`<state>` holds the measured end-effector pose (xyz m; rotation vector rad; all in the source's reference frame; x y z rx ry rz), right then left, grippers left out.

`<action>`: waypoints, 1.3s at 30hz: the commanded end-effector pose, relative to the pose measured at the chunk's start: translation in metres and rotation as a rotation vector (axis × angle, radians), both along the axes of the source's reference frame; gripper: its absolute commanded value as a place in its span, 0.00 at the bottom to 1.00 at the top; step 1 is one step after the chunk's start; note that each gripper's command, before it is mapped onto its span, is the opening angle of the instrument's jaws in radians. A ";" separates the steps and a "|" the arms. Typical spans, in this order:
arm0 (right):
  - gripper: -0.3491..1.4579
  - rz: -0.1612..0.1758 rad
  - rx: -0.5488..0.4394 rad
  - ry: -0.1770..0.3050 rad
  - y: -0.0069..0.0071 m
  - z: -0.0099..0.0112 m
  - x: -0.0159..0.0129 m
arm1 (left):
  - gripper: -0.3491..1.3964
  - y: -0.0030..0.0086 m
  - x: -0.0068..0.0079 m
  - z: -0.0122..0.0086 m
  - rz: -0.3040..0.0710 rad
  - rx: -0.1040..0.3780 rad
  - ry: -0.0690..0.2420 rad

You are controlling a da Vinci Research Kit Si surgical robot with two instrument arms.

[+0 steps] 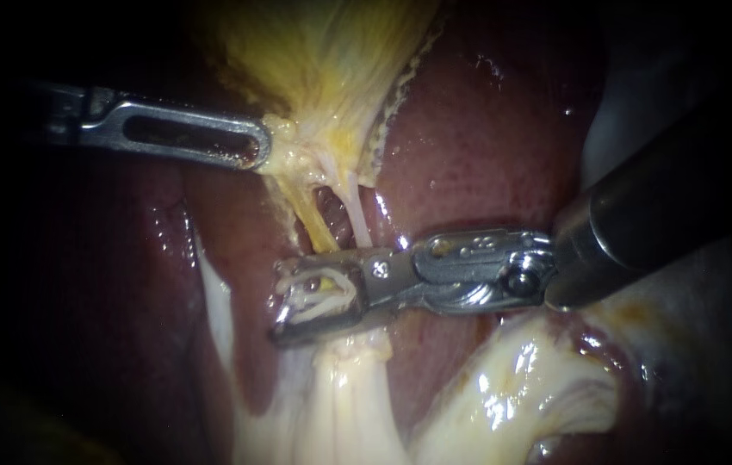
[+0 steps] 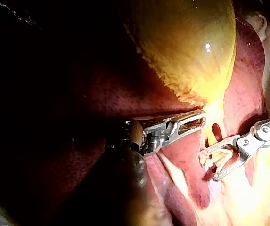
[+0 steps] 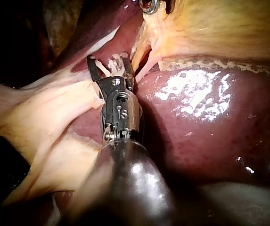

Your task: Clipping second clip left tube

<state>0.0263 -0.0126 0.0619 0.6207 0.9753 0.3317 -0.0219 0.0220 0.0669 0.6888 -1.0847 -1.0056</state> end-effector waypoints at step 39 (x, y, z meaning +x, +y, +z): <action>0.44 0.025 0.037 0.074 0.0028 -0.0048 -0.0050 | 0.00 -0.0001 0.0005 0.0000 0.003 0.000 -0.002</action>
